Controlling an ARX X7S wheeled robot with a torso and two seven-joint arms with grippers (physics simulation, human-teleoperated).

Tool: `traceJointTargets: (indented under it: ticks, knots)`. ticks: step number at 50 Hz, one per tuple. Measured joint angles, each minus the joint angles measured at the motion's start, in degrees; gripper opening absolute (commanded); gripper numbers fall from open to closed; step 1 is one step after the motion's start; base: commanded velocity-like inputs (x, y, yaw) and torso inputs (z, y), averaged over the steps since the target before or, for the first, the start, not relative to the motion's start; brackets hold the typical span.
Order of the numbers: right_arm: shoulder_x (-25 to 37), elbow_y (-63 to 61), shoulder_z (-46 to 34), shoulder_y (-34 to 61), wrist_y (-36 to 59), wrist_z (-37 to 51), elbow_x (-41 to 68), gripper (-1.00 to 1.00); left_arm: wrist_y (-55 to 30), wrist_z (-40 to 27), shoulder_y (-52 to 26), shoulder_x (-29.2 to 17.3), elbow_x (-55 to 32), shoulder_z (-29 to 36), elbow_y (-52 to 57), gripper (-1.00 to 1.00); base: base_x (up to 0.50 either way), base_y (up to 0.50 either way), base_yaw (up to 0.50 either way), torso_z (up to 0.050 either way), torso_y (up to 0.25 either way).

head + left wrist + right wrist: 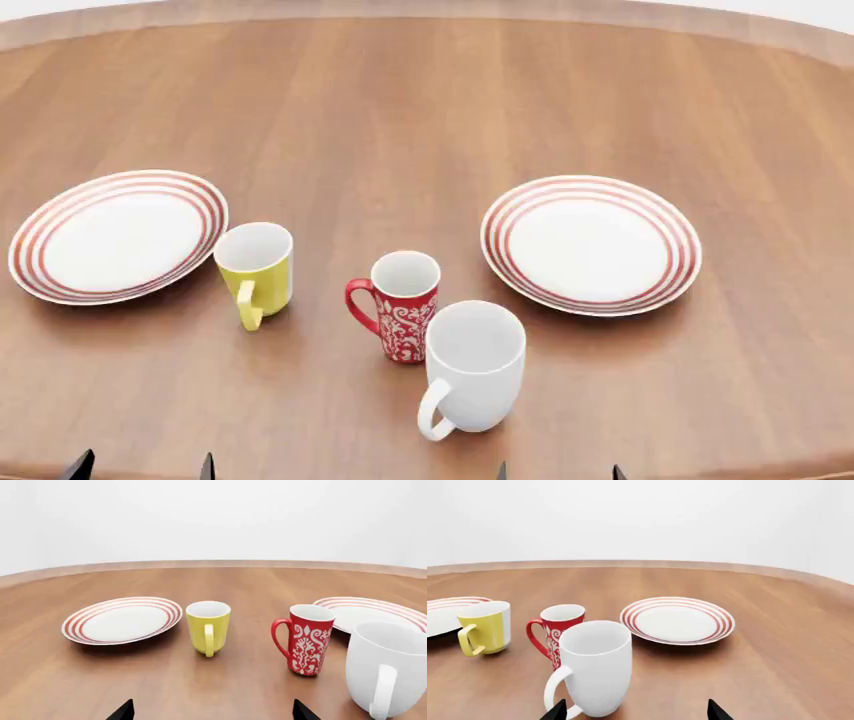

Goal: Put the red mug on the left plate.

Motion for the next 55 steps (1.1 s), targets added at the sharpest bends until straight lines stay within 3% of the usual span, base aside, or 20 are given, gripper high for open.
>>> traceJointTargets:
  ticks: [22,55]
  knots:
    - [2.88,-11.65,-4.16,-4.26,6.0,4.35,0.23,1.0,-3.05,-3.59,3.21,-2.39,-1.01,5.11,8.61,1.0,0.02,0.06,0.0,0.0,0.0]
    - [5.76,-13.44,-8.34,-4.89,5.65,7.48,1.16,1.0,-3.29,-6.8,2.71,-5.32,-3.37,8.57,7.89,1.0,0.24,0.34,0.0,0.0,0.0]
